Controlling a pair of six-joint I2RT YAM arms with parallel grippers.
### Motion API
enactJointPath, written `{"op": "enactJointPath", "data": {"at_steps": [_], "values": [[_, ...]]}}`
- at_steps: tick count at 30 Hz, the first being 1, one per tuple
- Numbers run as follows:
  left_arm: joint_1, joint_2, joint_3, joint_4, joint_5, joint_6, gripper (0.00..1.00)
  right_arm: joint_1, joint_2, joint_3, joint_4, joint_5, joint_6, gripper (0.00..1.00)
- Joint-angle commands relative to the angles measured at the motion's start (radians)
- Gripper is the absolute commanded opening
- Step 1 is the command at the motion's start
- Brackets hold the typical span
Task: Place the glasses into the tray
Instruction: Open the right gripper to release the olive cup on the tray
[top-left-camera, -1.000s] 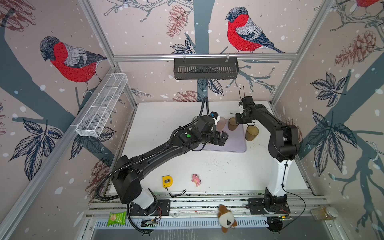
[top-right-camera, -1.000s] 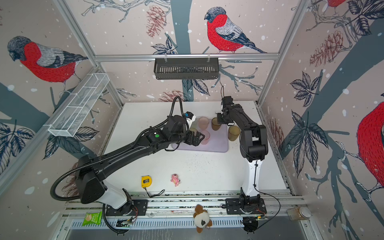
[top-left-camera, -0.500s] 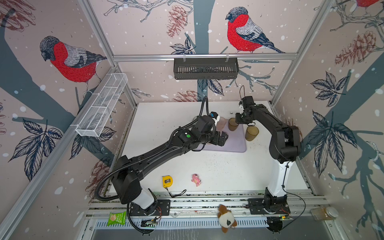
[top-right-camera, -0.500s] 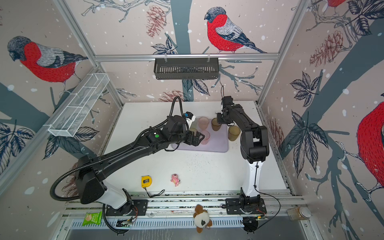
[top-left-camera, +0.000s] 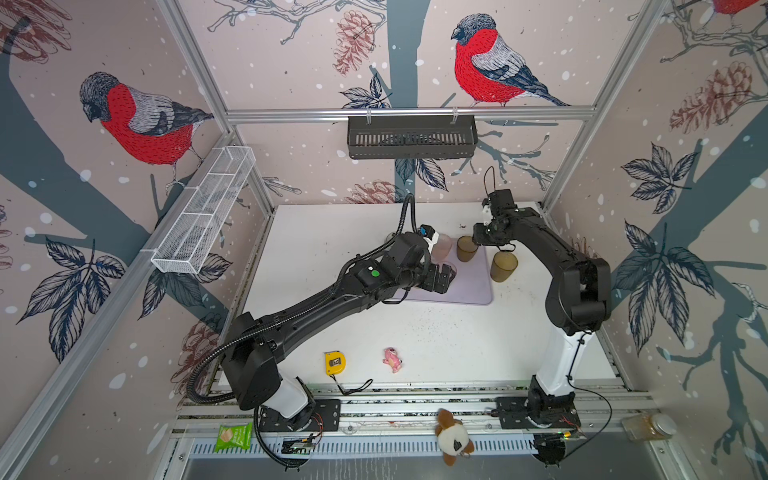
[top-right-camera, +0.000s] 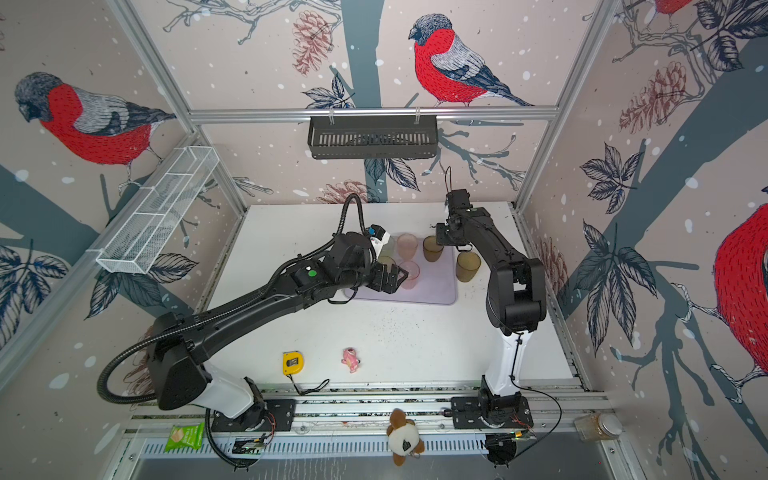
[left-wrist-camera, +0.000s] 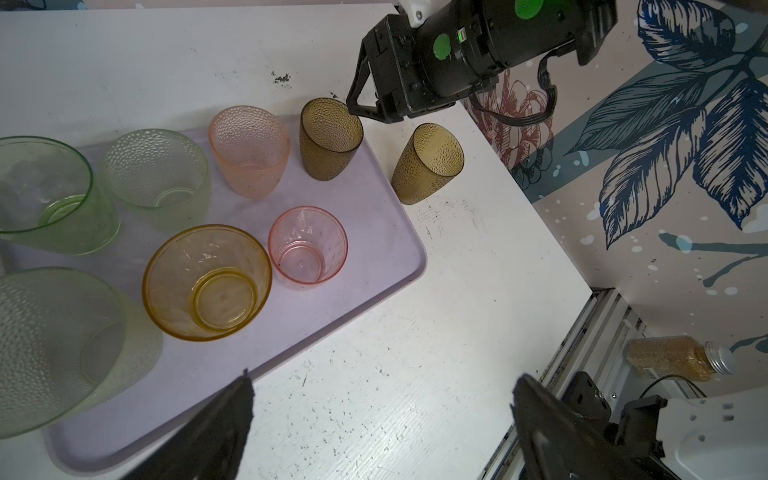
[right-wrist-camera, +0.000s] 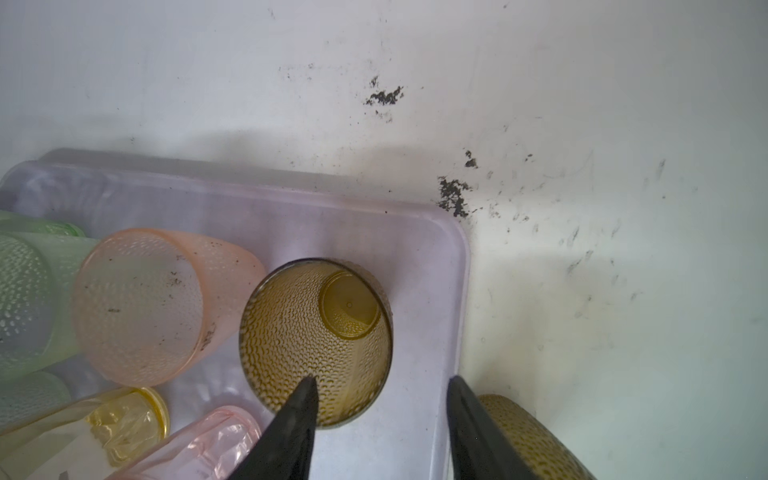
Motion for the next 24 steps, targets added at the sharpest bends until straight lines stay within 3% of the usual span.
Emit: {"op": "enactJointPath", "data": {"at_steps": [1,8,24], "values": [[-0.001,-0.009,-0.006,0.022,-0.007,-0.003,0.97,0.002,-0.031,-0.015,0.004,0.019,0.009,0.57],[-0.001,0.002,0.004,0.008,-0.001,0.013,0.97,-0.016,-0.115,-0.06,-0.002,0.005,0.037,0.77],[-0.001,0.027,0.011,0.034,0.062,0.049,0.97,-0.108,-0.299,-0.181,-0.052,0.0,0.032,0.9]]}}
